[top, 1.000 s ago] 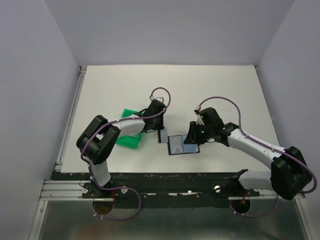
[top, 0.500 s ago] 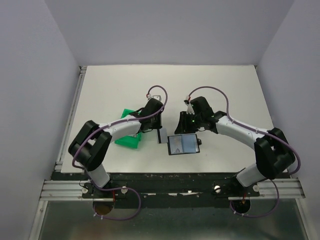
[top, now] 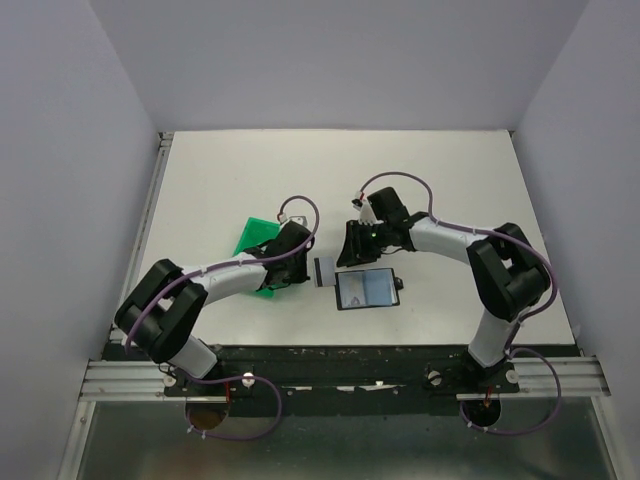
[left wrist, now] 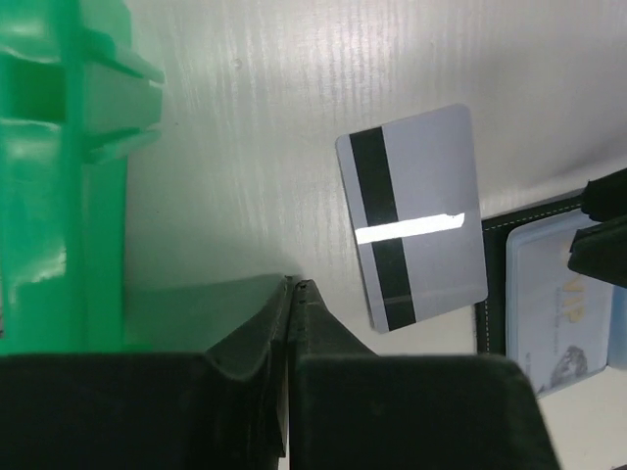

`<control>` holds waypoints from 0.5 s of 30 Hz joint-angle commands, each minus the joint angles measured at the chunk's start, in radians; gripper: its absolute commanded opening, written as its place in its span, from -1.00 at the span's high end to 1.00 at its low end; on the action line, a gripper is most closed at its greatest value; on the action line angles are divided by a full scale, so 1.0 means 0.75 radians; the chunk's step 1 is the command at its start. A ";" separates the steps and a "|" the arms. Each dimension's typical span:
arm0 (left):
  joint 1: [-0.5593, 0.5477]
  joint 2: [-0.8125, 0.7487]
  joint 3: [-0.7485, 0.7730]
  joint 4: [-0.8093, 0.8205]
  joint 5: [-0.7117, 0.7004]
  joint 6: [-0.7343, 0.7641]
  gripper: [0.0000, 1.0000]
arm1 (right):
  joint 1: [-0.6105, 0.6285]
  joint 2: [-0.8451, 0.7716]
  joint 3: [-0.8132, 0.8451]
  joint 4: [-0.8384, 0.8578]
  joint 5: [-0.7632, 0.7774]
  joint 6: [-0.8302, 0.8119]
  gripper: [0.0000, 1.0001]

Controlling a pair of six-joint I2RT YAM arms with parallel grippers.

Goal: Put the credit cards into the card holder
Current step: Pick up the credit card from the center of the board.

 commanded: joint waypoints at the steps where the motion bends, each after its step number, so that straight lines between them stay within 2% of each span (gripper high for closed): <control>1: -0.031 0.052 -0.012 0.050 0.037 -0.024 0.82 | -0.013 0.034 0.046 0.036 -0.070 -0.033 0.11; 15: -0.067 0.142 0.002 0.108 0.084 -0.032 0.90 | -0.019 0.175 0.118 0.017 -0.109 0.088 0.13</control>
